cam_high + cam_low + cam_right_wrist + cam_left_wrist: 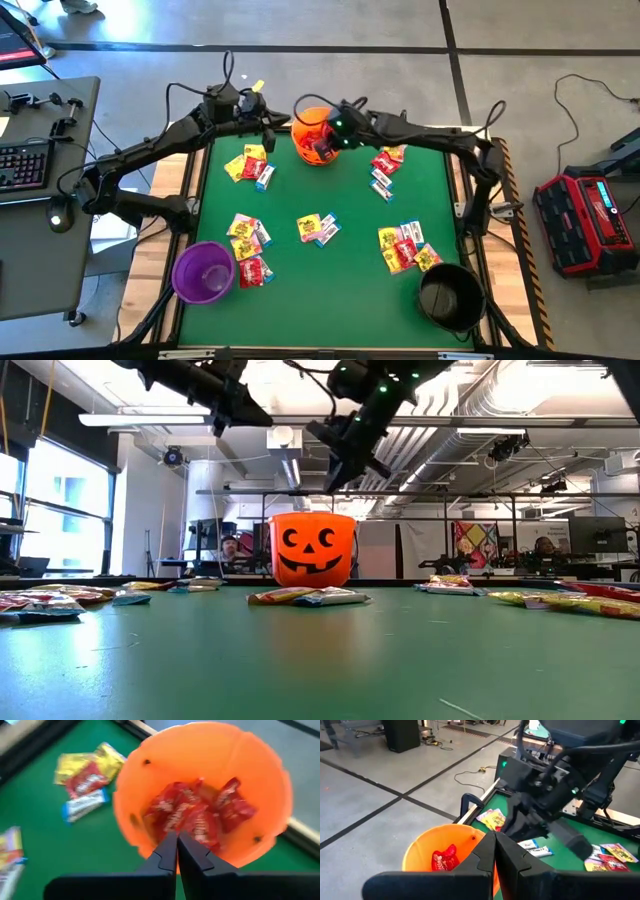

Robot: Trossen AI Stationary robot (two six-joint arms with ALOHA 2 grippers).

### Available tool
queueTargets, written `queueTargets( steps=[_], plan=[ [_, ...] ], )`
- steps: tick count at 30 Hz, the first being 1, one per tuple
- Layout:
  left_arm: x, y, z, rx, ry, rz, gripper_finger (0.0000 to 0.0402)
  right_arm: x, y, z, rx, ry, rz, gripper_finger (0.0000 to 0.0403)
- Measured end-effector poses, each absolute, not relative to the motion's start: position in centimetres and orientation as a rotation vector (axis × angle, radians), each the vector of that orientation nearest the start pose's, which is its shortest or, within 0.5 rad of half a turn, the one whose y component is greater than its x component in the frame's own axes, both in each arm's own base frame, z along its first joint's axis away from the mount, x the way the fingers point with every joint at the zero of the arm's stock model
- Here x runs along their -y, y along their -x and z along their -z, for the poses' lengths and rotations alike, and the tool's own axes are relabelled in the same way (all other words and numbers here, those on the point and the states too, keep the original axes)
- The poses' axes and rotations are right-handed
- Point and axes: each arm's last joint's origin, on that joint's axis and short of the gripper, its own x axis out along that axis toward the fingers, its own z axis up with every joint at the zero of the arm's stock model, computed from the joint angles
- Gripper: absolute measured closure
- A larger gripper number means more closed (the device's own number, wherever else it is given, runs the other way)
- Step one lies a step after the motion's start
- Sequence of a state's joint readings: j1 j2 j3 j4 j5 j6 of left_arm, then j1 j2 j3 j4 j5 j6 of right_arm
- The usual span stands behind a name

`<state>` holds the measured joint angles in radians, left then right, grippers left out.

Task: Sort candy by brand, put in halloween buckets
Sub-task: Put the red candy into the orange bucket

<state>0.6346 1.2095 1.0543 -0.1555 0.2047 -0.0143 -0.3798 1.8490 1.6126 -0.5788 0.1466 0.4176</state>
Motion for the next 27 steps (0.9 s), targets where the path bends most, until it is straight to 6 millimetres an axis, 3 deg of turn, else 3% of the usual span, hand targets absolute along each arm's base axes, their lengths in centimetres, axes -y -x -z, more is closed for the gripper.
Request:
queueTargets(
  steps=[5, 14, 21, 27],
  plan=[
    [-15.2, -22.1, -33.9, -0.314, 0.169, -0.375, 0.0401, 13.7, -35.1, -27.6, -0.617, -0.513, 0.635, 0.0402],
    [-14.5, -22.3, -33.3, -0.383, 0.198, -0.346, 0.0401, 11.4, -29.2, -28.6, -0.569, -0.446, 0.445, 0.0403],
    [-11.8, -23.0, -32.0, -0.543, 0.126, -0.217, 0.0401, 10.0, -28.4, -28.7, -0.63, -0.384, 0.299, 0.0403],
    [-8.4, -23.6, -30.9, -0.679, 0.183, -0.112, 0.0401, 8.4, -28.8, -28.6, -0.66, -0.267, 0.218, 0.0403]
  ],
)
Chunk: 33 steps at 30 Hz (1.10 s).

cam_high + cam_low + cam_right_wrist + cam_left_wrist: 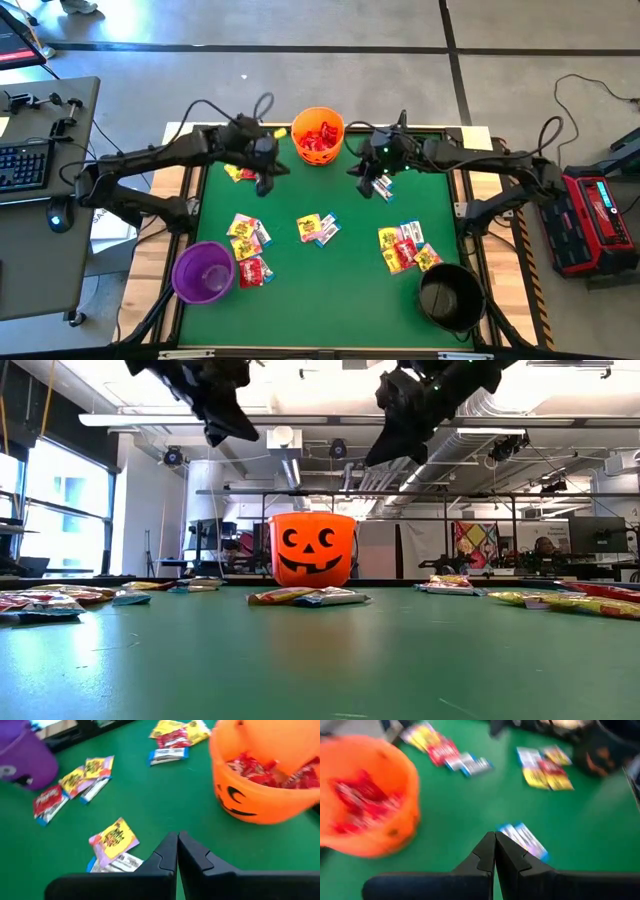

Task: Sort candy by brand, put in halloween buckets
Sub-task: Put the red candy into the orange bucket

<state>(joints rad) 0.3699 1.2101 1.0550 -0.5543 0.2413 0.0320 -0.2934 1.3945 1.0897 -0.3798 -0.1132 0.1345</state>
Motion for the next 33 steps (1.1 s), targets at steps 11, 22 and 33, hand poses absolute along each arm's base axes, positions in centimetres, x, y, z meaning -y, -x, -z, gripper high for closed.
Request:
queueTargets(
  steps=[11, 22, 33],
  plan=[
    [-3.8, -22.3, -28.8, -1.036, 0.129, 0.045, 0.038, 7.0, -29.2, -28.6, -0.676, -0.174, 0.233, 0.0358],
    [-3.6, -22.8, -26.9, -1.216, -0.014, -0.002, 0.0311, 7.4, -29.1, -28.6, -0.661, -0.251, 0.342, 0.0294],
    [-12.0, -20.9, -25.2, -1.307, 0.135, -0.251, 0.0366, 7.4, -29.1, -28.6, -0.659, -0.261, 0.346, 0.0292]
  ],
)
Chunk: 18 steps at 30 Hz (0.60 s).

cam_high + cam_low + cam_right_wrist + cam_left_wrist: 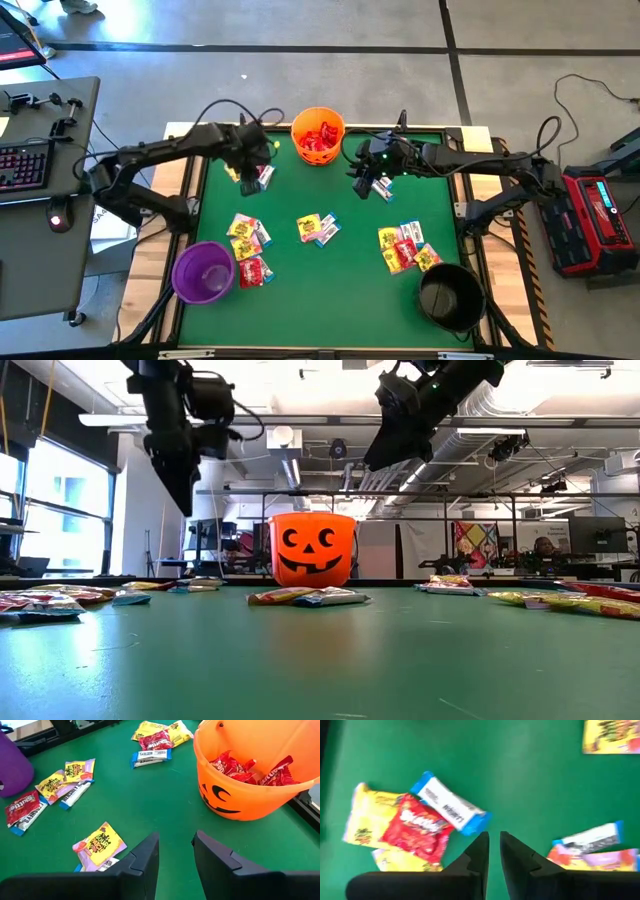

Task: Sort candy by brand, put in halloween buckets
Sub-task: Put the red candy into the orange bucket

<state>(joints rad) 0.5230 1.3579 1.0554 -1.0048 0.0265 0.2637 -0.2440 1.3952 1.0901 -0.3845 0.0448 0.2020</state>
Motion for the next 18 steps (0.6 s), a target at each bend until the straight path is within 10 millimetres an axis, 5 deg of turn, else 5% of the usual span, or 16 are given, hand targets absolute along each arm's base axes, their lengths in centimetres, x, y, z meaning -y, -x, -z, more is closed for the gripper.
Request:
queueTargets(
  steps=[8, 18],
  plan=[
    [-13.4, -20.7, -24.0, -1.368, 0.185, -0.217, 0.0302, 7.4, -29.0, -28.4, -0.675, -0.265, 0.348, 0.0292],
    [-7.2, -23.1, -24.4, -1.296, -0.04, 0.268, 0.0244, 7.3, -28.9, -28.3, -0.698, -0.271, 0.351, 0.0292]
  ],
)
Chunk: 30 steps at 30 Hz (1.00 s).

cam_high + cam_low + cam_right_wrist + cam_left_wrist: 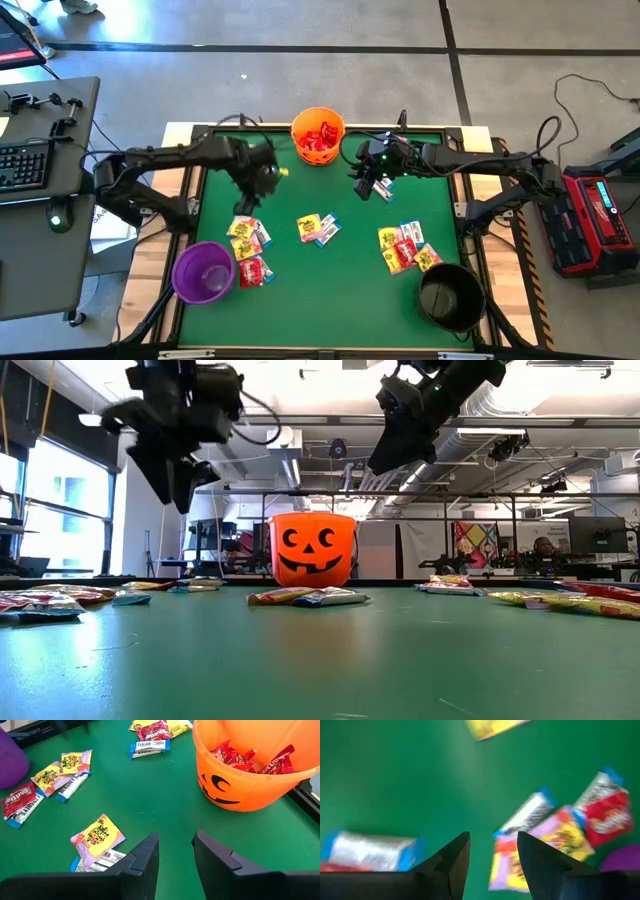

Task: Sort candy by brand, put in halloween buckets
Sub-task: Put the red candy into the orange bucket

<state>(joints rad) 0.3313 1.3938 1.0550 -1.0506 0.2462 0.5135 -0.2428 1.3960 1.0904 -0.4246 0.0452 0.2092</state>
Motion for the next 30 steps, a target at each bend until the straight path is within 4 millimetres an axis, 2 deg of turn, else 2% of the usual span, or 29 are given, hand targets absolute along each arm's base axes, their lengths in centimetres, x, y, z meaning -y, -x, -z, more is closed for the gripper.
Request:
queueTargets(
  steps=[6, 12, 23, 30],
  plan=[
    [-2.5, -24.7, -23.6, -1.329, -0.136, 0.431, 0.0243, 7.3, -28.9, -28.2, -0.701, -0.271, 0.351, 0.0292],
    [1.0, -25.7, -21.9, -1.404, -0.191, 0.524, 0.0243, 7.3, -28.8, -28.2, -0.704, -0.265, 0.349, 0.0292],
    [5.6, -27.7, -17.7, -1.48, -0.298, 0.602, 0.0244, 7.2, -28.8, -28.2, -0.716, -0.214, 0.317, 0.0292],
    [7.5, -27.8, -16.0, -1.524, -0.352, 0.655, 0.0244, 7.2, -28.7, -28.1, -0.743, -0.163, 0.293, 0.0292]
  ],
)
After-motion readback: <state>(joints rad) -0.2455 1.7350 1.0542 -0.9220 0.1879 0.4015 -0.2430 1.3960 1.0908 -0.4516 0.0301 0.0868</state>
